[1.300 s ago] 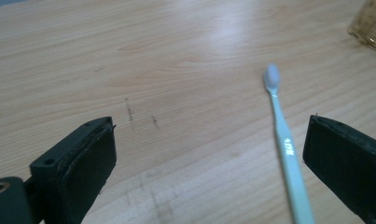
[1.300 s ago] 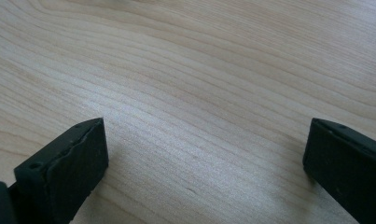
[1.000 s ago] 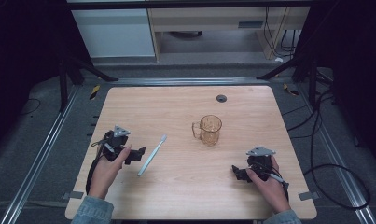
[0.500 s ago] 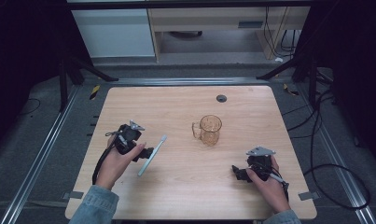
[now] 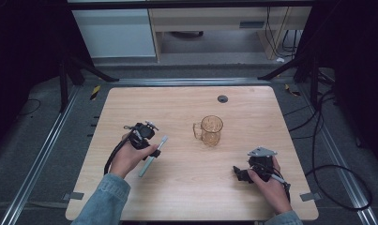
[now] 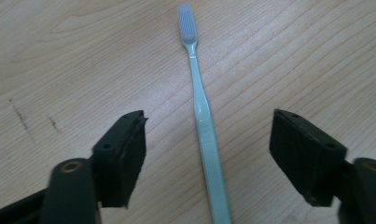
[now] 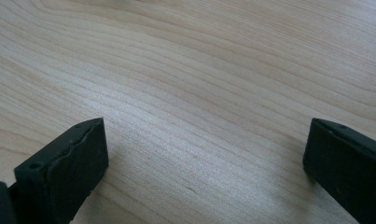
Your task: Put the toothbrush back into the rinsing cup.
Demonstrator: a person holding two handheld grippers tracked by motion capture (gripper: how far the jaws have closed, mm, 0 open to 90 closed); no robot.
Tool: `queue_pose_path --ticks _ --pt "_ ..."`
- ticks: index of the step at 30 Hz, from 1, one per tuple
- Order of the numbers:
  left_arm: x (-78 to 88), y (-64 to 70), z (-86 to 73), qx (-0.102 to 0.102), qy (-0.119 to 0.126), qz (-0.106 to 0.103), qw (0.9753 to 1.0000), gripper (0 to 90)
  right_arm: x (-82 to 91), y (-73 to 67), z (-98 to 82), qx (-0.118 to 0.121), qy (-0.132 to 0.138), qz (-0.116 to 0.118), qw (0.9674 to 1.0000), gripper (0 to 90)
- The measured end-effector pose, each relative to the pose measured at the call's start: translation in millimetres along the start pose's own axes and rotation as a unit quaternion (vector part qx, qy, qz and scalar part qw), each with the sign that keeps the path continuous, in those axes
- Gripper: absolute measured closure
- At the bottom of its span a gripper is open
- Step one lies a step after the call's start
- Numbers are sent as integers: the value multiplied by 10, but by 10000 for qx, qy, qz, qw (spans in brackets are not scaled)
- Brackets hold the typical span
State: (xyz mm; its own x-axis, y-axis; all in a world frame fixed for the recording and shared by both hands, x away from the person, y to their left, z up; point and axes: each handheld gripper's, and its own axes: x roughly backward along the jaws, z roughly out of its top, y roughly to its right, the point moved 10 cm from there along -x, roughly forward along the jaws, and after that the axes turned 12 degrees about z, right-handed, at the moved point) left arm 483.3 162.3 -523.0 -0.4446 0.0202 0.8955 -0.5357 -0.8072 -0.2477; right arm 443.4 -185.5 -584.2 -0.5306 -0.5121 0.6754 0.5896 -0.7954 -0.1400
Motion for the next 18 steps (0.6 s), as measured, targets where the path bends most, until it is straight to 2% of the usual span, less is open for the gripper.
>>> queue_pose_path --ticks 2,5,7,14,18 --pt "-35 -13 18 7 -68 53 10000 342 0 3 -1 9 -5 -7 10000 4" --pt "-83 -49 45 84 -117 131 9998 381 0 5 0 22 -2 -8 10000 4" --pt "-141 -44 59 145 -213 44 9997 432 -2 8 2 22 0 -17 10000 4" --pt "-263 4 101 68 -489 -58 9988 546 -3 6 4 -6 5 -14 10000 4" --pt "-289 -18 124 13 -618 -14 9981 614 0 7 2 0 -5 -19 10000 4"
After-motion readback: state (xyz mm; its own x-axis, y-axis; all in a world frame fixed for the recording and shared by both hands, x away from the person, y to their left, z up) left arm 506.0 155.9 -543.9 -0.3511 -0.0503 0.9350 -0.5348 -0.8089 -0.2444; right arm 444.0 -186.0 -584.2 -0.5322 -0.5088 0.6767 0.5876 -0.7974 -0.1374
